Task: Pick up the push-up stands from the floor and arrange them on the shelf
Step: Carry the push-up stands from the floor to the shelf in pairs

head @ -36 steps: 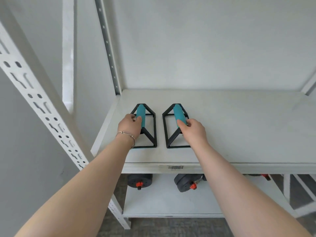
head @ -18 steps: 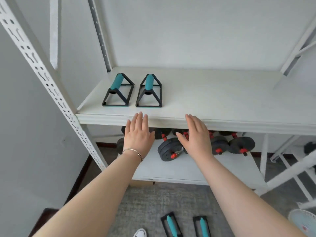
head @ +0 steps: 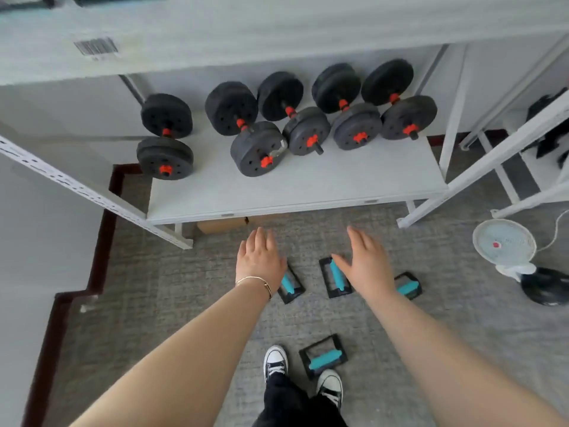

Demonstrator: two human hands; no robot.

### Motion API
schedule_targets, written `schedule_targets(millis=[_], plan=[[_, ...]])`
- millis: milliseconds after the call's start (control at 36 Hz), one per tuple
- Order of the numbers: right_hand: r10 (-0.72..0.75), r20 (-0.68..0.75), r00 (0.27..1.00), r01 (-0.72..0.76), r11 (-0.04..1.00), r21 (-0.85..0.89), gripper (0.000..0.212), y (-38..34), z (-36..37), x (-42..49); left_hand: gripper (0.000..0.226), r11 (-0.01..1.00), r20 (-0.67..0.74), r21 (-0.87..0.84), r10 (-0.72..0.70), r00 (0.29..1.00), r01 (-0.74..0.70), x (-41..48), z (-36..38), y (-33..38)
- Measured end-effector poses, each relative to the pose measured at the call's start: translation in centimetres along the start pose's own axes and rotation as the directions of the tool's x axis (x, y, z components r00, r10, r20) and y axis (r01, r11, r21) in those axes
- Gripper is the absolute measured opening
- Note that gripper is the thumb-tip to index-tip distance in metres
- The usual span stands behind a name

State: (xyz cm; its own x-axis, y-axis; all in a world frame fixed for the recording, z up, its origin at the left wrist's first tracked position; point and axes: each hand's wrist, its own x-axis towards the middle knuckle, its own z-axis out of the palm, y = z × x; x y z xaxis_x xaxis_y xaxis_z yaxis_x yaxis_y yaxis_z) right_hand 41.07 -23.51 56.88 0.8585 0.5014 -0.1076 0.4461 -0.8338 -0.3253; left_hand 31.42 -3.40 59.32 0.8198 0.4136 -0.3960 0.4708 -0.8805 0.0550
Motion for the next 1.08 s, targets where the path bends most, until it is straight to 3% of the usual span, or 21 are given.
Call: schedule_targets(millis=[278, 417, 583, 722, 917, 1083], plan=[[0.249, 0.202, 0.947, -0.238, 0.968, -0.077, 0.078, 9.3, 17.3, 1.7, 0.071, 0.998, 0.179, 0.024, -0.061, 0.982, 0.058, 10.3, 17.5, 1.0], [0.282, 0.295, 0.913, -0.270, 0.959, -0.083, 0.080, 14.2, 27.9, 3.7, 0.071, 0.964, 0.283, -0.072, -0.226, 0.932, 0.256, 15.5, 28.8, 2.2], [0.333, 0.349, 0.876, -0.309, 0.943, -0.124, 0.083, 20.2, 39.7, 6.1, 0.081, 0.830, 0.390, -0.199, -0.421, 0.819, 0.521, 20.3, 42.7, 3.2], [0.401, 0.359, 0.842, -0.412, 0.910, -0.051, 0.088, 23.7, 47.5, 7.6, 0.080, 0.707, 0.427, -0.309, -0.495, 0.757, 0.637, 22.5, 51.1, 3.8], [0.462, 0.367, 0.808, -0.503, 0.864, 0.019, 0.071, 26.2, 53.9, 7.3, 0.087, 0.494, 0.435, -0.471, -0.591, 0.679, 0.731, 24.3, 57.4, 4.1], [0.461, 0.313, 0.830, -0.501, 0.864, 0.055, 0.048, 27.0, 55.7, 6.9, 0.061, 0.404, 0.426, -0.526, -0.637, 0.643, 0.748, 24.6, 58.5, 4.1]])
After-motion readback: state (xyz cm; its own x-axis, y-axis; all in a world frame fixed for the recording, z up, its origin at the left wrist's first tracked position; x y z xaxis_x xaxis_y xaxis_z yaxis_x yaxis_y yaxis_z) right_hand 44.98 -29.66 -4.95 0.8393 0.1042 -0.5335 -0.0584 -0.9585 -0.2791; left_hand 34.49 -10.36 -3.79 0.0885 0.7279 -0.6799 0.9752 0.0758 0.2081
